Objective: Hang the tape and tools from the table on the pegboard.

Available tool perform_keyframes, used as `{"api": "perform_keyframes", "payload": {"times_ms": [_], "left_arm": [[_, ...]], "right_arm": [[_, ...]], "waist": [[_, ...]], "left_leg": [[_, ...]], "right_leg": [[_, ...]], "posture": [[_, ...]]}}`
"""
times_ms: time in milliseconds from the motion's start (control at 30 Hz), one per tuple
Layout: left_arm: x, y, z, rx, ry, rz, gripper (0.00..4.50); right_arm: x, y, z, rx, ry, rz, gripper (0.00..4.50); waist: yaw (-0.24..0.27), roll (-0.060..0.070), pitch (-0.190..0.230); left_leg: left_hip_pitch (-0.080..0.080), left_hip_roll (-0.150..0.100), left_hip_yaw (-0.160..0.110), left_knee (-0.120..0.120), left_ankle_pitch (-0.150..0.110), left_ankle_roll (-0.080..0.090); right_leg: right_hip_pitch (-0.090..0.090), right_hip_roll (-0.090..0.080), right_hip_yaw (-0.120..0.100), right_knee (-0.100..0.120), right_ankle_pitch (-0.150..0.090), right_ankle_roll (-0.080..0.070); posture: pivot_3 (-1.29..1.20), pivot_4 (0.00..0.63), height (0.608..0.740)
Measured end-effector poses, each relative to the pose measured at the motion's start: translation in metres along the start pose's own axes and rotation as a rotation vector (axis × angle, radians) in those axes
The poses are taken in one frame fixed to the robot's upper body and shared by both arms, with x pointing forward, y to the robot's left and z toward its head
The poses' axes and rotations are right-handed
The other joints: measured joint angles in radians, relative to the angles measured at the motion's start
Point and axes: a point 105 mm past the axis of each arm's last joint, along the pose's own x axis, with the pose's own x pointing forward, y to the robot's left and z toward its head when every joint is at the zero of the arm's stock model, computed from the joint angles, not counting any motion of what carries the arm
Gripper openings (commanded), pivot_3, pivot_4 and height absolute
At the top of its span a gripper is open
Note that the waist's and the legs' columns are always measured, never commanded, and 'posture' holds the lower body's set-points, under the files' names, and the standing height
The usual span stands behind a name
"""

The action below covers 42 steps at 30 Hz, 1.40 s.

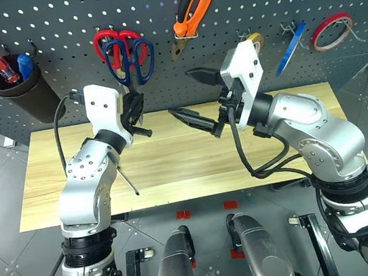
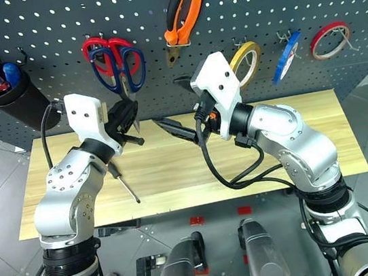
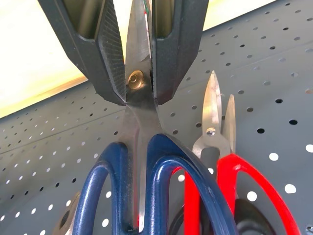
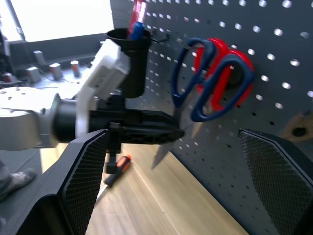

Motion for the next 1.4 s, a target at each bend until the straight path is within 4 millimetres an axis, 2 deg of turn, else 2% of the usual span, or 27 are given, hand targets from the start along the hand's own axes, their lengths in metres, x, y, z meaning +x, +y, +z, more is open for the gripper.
{"api": "perform_keyframes", "payload": {"times_ms": [33,167,233,267,333,467,533,633,733,1000,1100,1300,1400], "left_arm": [[0.0,0.0,0.0,-0.001,-0.001,0.004,1.36],[-0.001,0.002,0.001,-0.001,-0.006,0.017,2.46],[-0.007,0.002,-0.004,-0.008,0.001,0.031,3.11],[-0.009,0.002,-0.008,-0.014,0.01,0.034,3.25],[-0.021,0.002,-0.024,-0.039,0.055,0.054,3.25],[-0.056,0.012,-0.088,-0.203,0.277,0.222,3.25],[-0.07,0.028,-0.102,-0.252,0.344,0.338,3.25],[-0.088,0.053,-0.116,-0.277,0.418,0.473,3.25],[-0.09,0.064,-0.13,-0.322,0.473,0.534,3.25],[-0.065,0.082,-0.151,-0.485,0.513,0.654,3.25],[-0.059,0.086,-0.161,-0.527,0.534,0.678,2.68],[-0.046,0.087,-0.167,-0.558,0.563,0.652,0.87],[-0.047,0.09,-0.167,-0.553,0.567,0.645,0.81]], "right_arm": [[0.0,0.0,-0.001,0.002,0.004,-0.002,4.5],[0.0,-0.001,-0.002,0.003,0.011,-0.006,4.5],[-0.002,0.0,-0.004,0.006,0.016,-0.007,4.5],[-0.002,-0.001,-0.005,0.007,0.021,-0.01,4.5],[-0.006,0.001,-0.013,0.011,0.049,-0.018,4.5],[-0.018,0.009,-0.058,0.071,0.221,-0.033,4.5],[-0.016,0.018,-0.065,0.104,0.261,-0.01,4.5],[-0.009,0.037,-0.064,0.143,0.269,0.047,4.5],[-0.003,0.045,-0.063,0.16,0.288,0.074,4.5],[0.006,0.051,-0.054,0.156,0.297,0.139,4.5],[0.009,0.05,-0.052,0.154,0.296,0.142,4.5],[0.013,0.049,-0.048,0.134,0.305,0.156,4.5],[0.013,0.047,-0.049,0.133,0.314,0.151,4.5]], "waist": [[0.0,0.0,0.0],[0.0,0.0,0.0],[-0.003,0.0,0.0],[-0.003,0.0,0.0],[-0.006,0.0,-0.001],[-0.011,-0.001,-0.001],[-0.013,-0.001,-0.001],[-0.015,-0.001,-0.001],[-0.008,-0.001,0.0],[0.003,-0.002,0.0],[0.003,-0.002,0.0],[-0.004,-0.002,0.0],[-0.007,-0.002,0.0]], "left_leg": [[0.0,0.0,0.0,0.0,0.0,0.0],[0.0,0.0,0.0,0.0,0.0,0.0],[0.0,0.0,0.0,0.0,0.0,0.0],[0.0,0.0,0.0,0.0,0.0,0.0],[0.0,0.0,0.0,0.0,0.0,0.0],[-0.001,0.0,0.0,0.001,-0.001,0.002],[0.0,0.0,0.0,0.002,-0.001,0.002],[0.0,0.0,0.0,0.002,-0.001,0.002],[0.0,0.0,0.0,0.002,-0.001,0.002],[0.0,0.0,0.0,0.002,-0.001,0.002],[0.0,0.0,0.0,0.001,-0.001,0.002],[0.001,0.0,0.001,0.001,-0.001,0.002],[0.001,0.001,0.0,0.0,-0.001,0.002]], "right_leg": [[0.0,0.0,0.0,0.0,0.0,0.0],[0.0,0.0,0.0,0.0,0.0,0.0],[0.0,0.0,0.0,0.0,0.0,0.0],[0.0,0.0,0.0,0.0,0.0,0.0],[0.0,0.0,0.001,-0.001,0.0,0.0],[-0.001,0.0,0.001,0.001,0.0,0.0],[-0.001,0.0,0.001,0.004,0.0,0.0],[-0.001,0.0,0.001,0.004,0.0,0.001],[-0.001,0.0,0.0,0.004,0.0,0.001],[-0.001,0.0,0.0,0.004,0.0,0.001],[-0.001,0.0,0.0,0.004,0.0,0.001],[-0.001,0.0,0.001,0.004,0.0,0.001],[-0.002,0.001,0.001,0.005,0.0,0.001]], "posture": [[-0.31,0.346,0.74],[-0.31,0.346,0.74],[-0.31,0.346,0.74],[-0.31,0.348,0.74],[-0.31,0.351,0.74],[-0.31,0.375,0.74],[-0.3,0.39,0.74],[-0.27,0.408,0.74],[-0.26,0.417,0.74],[-0.26,0.434,0.74],[-0.28,0.432,0.74],[-0.29,0.413,0.74],[-0.29,0.396,0.74]]}}
